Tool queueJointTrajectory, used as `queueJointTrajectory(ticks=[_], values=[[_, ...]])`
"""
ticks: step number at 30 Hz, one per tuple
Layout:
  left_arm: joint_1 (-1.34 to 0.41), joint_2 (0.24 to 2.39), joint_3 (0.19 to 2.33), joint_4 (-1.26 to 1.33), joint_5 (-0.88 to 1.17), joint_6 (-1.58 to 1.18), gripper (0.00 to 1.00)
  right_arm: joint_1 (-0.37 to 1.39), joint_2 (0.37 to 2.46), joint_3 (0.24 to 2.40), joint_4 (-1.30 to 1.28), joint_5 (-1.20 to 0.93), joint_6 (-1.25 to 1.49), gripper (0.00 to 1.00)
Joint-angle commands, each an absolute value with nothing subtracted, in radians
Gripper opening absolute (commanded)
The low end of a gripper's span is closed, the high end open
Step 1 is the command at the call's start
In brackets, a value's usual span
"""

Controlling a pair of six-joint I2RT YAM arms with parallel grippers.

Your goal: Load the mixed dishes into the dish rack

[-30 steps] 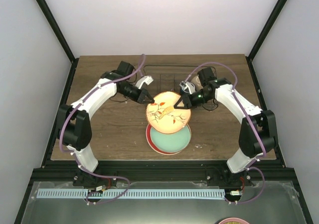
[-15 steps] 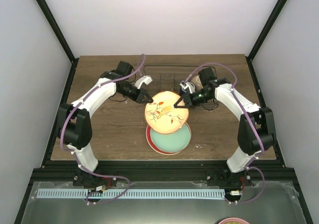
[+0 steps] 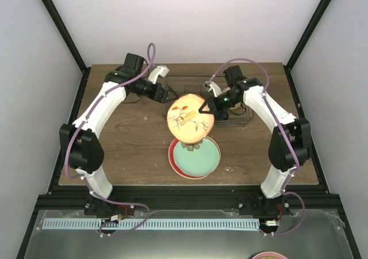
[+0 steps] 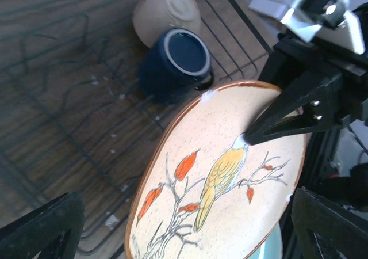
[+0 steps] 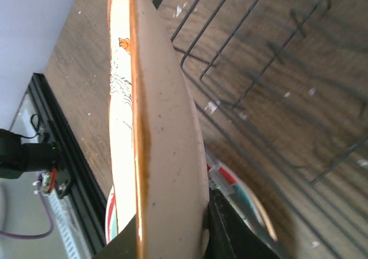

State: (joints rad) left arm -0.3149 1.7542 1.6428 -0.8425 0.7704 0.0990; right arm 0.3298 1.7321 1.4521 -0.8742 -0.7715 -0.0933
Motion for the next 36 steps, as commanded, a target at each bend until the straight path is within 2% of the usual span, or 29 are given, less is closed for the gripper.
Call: queueJointTrajectory(ticks=[1, 6, 11, 14, 22, 36], values=[[-0.295, 1.699, 1.681, -0.833, 0.664, 0.073, 1.00, 0.334, 1.751, 1.651, -0.905, -0.770, -0.163, 0.01], [-0.256, 1.671, 1.695, -0.802, 0.644, 0.064, 1.00, 0.333, 1.803, 1.853, -0.918, -0.687, -0.259, 0.01], [-0.234, 1.672, 1.686, -0.799, 0.643, 0.074, 1.00, 0.334, 1.829, 1.959, -0.843, -0.581, -0.409, 0.01], [-0.234, 1.668, 1.668, -0.780, 0.648, 0.071, 1.00, 0.333, 1.812, 1.940, -0.722, -0.533, -0.532, 0.01], [-0.231, 1.665, 1.641, -0.768, 0.642, 0.075, 1.00, 0.327, 1.737, 1.756, -0.349, -0.567, -0.891, 0.01], [-0.215, 1.661, 1.583, -0.722, 0.631, 0.053, 1.00, 0.297, 1.831, 1.705, -0.173, -0.577, -1.119, 0.01]])
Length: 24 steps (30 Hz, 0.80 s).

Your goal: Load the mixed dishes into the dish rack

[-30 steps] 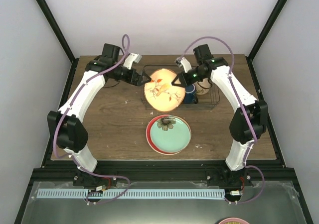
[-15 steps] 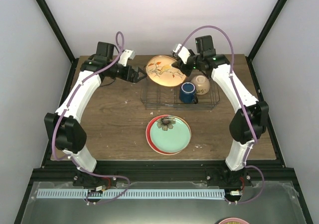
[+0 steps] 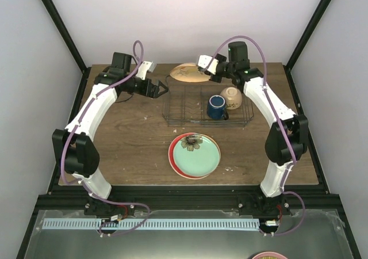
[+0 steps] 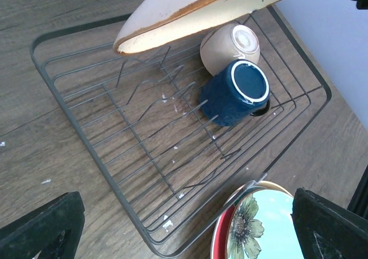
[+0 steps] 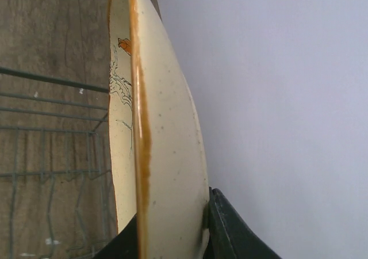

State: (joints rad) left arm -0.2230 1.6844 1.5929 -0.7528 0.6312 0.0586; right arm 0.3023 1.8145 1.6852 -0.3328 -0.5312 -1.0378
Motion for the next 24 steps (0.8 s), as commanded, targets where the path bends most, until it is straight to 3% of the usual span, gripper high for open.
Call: queueJointTrajectory(ticks=[1, 24], values=[[-0.215, 1.663, 1.584, -0.720, 0.631, 0.051, 1.00, 0.295, 1.837, 1.705, -0.176, -0.576, -1.122, 0.01], [-0.205, 1.732, 1.624, -0.746, 0.635, 0.060, 1.00, 0.291, 1.905, 1.573, -0.115, -0.572, -1.089, 0.01]])
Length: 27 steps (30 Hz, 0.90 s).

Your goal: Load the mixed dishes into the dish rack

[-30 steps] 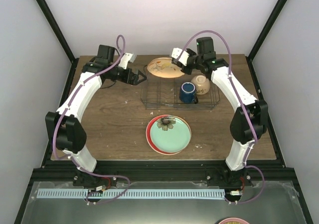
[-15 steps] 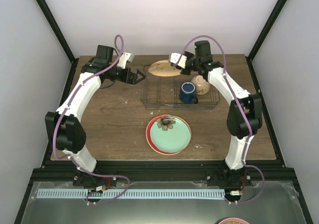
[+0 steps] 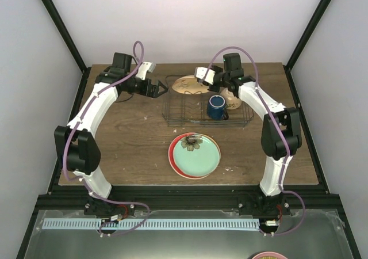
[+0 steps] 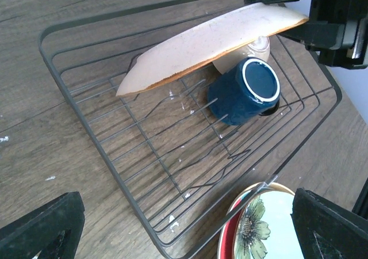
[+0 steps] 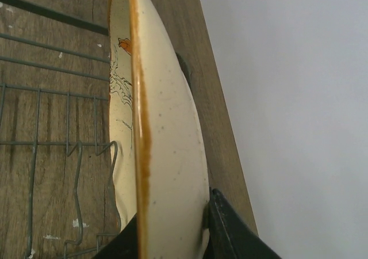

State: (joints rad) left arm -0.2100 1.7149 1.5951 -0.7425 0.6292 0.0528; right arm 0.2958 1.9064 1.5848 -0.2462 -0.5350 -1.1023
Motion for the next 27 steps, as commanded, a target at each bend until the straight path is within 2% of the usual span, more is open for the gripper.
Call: queueJointTrajectory(ticks=[1, 5, 11, 19, 22, 27], values=[[-0.205, 1.732, 1.623, -0.747, 0.635, 0.060, 1.00, 0.292, 1.905, 1.560, -0.101, -0.570, -1.087, 0.01], [-0.205, 1.733, 1.620, -0.751, 0.634, 0.059, 1.00, 0.293, 1.907, 1.526, -0.065, -0.565, -1.059, 0.02], [-0.206, 1.732, 1.617, -0.763, 0.636, 0.064, 1.00, 0.294, 1.903, 1.513, -0.065, -0.570, -1.010, 0.11], [-0.205, 1.722, 1.598, -0.765, 0.642, 0.070, 1.00, 0.307, 1.845, 1.481, -0.069, -0.559, -0.943, 0.49], [-0.204, 1.718, 1.590, -0.766, 0.646, 0.071, 1.00, 0.325, 1.809, 1.464, -0.087, -0.526, -0.945, 0.57], [-0.207, 1.691, 1.558, -0.777, 0.662, 0.073, 1.00, 0.334, 1.721, 1.440, -0.119, -0.469, -0.866, 0.60]])
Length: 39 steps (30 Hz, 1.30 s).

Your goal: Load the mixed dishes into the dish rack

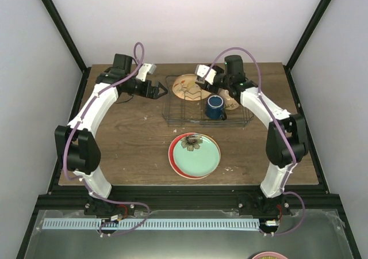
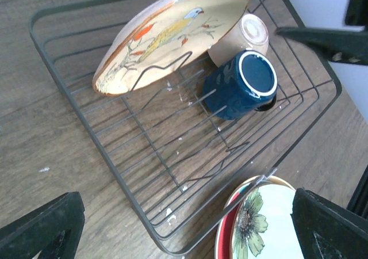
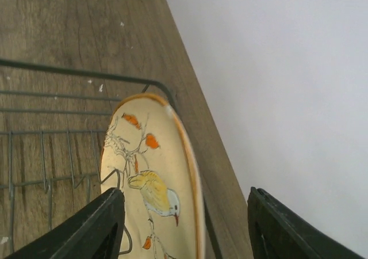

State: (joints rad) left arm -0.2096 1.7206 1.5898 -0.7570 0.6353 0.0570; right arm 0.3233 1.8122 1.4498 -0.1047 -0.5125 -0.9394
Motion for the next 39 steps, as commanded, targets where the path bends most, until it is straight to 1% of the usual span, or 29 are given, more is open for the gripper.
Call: queueJointTrajectory(ticks=[1, 6, 7, 9, 12, 15, 19, 24, 29, 39], values=[[-0.208, 1.684, 1.545, -0.783, 0.662, 0.075, 1.00, 0.334, 1.700, 1.436, -0.120, -0.454, -0.832, 0.62], [-0.254, 1.662, 1.490, -0.851, 0.625, 0.079, 1.00, 0.335, 1.603, 1.421, -0.143, -0.346, -0.565, 0.84], [-0.278, 1.665, 1.487, -0.873, 0.600, 0.085, 1.00, 0.335, 1.595, 1.433, -0.167, -0.323, -0.508, 0.86], [-0.334, 1.678, 1.484, -0.910, 0.542, 0.090, 1.00, 0.335, 1.599, 1.468, -0.237, -0.246, -0.383, 0.88], [-0.401, 1.710, 1.490, -0.951, 0.534, 0.080, 0.99, 0.335, 1.642, 1.543, -0.368, -0.121, -0.230, 0.91], [-0.462, 1.741, 1.507, -0.976, 0.512, 0.086, 0.99, 0.334, 1.674, 1.576, -0.456, -0.055, -0.097, 0.99], [-0.523, 1.779, 1.530, -1.022, 0.465, 0.104, 0.99, 0.330, 1.673, 1.569, -0.495, 0.003, 0.032, 1.00], [-0.578, 1.788, 1.494, -1.020, 0.457, 0.101, 0.99, 0.319, 1.666, 1.557, -0.546, 0.044, 0.119, 1.00], [-0.614, 1.797, 1.441, -1.002, 0.439, 0.097, 0.99, 0.317, 1.631, 1.517, -0.576, 0.080, 0.151, 1.00], [-0.629, 1.803, 1.324, -0.936, 0.470, 0.101, 0.93, 0.314, 1.582, 1.466, -0.625, 0.127, 0.163, 1.00]])
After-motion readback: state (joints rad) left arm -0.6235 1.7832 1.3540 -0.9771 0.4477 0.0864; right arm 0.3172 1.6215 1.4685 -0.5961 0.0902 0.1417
